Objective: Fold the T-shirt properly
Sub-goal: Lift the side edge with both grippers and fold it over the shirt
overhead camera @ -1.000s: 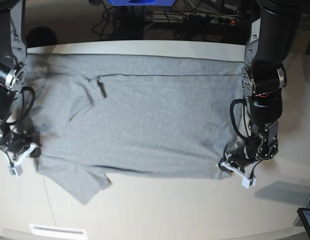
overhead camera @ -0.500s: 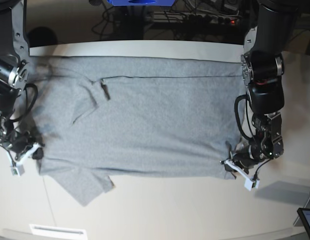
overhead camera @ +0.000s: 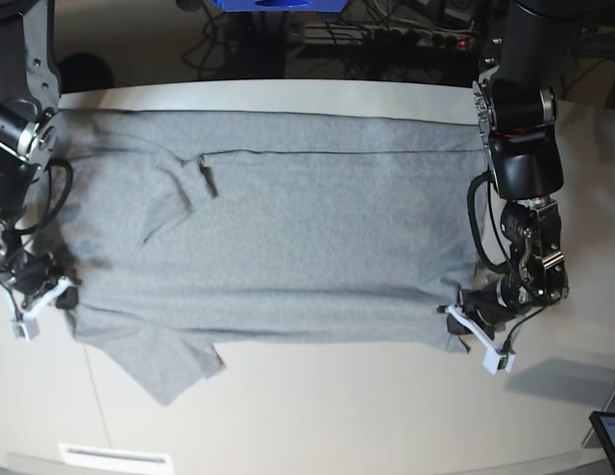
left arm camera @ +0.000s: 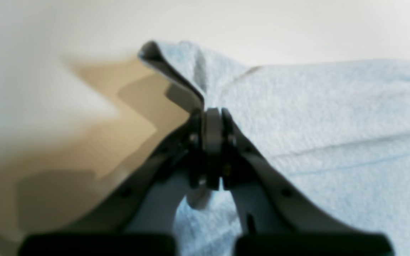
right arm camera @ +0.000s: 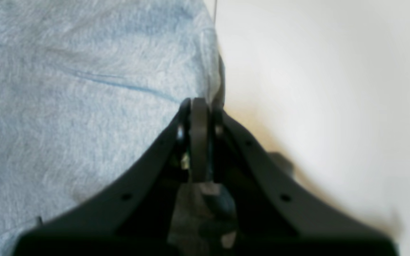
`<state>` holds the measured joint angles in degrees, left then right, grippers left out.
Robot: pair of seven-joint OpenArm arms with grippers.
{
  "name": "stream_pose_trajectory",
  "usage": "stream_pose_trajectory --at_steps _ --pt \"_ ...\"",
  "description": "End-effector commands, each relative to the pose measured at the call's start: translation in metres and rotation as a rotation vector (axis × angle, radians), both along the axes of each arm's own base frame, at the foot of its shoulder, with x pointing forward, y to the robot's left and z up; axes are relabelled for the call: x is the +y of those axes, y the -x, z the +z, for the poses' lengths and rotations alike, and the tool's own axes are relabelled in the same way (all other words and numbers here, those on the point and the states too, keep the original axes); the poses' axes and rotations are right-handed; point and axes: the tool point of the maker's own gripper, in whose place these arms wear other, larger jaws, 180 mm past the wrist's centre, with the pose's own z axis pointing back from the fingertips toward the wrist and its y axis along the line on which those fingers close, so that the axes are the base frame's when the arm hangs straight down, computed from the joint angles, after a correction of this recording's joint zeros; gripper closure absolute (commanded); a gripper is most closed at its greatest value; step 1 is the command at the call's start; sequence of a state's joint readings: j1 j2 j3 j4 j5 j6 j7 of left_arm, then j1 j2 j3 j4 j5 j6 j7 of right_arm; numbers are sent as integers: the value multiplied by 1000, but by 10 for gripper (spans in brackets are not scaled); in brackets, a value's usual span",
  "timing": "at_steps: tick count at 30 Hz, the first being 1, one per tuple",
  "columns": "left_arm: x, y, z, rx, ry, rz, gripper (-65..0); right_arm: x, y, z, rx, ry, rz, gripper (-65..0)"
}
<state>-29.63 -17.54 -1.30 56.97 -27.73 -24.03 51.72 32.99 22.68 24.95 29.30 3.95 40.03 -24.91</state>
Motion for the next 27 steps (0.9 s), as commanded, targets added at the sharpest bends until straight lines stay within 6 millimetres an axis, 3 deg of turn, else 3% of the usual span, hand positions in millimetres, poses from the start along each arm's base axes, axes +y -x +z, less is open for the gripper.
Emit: stream_pose_trajectory --at_steps 1,11,14,17,27 --pt "7 -16 31 -80 -14 3 0 -13 -16 25 -71 18 -19 -1" --pt "5 -21 43 -105 -21 -4 0 -11 -25 34 -100 11 -22 0" --pt "5 -21 44 -107 -19 -5 0 -14 -38 59 -175 49 -16 0" --pt "4 -22 44 -110 -18 -5 0 -11 -43 69 -203 66 -5 0" --pt "-1 -19 58 -145 -46 -30 0 -10 -38 62 -169 70 2 0"
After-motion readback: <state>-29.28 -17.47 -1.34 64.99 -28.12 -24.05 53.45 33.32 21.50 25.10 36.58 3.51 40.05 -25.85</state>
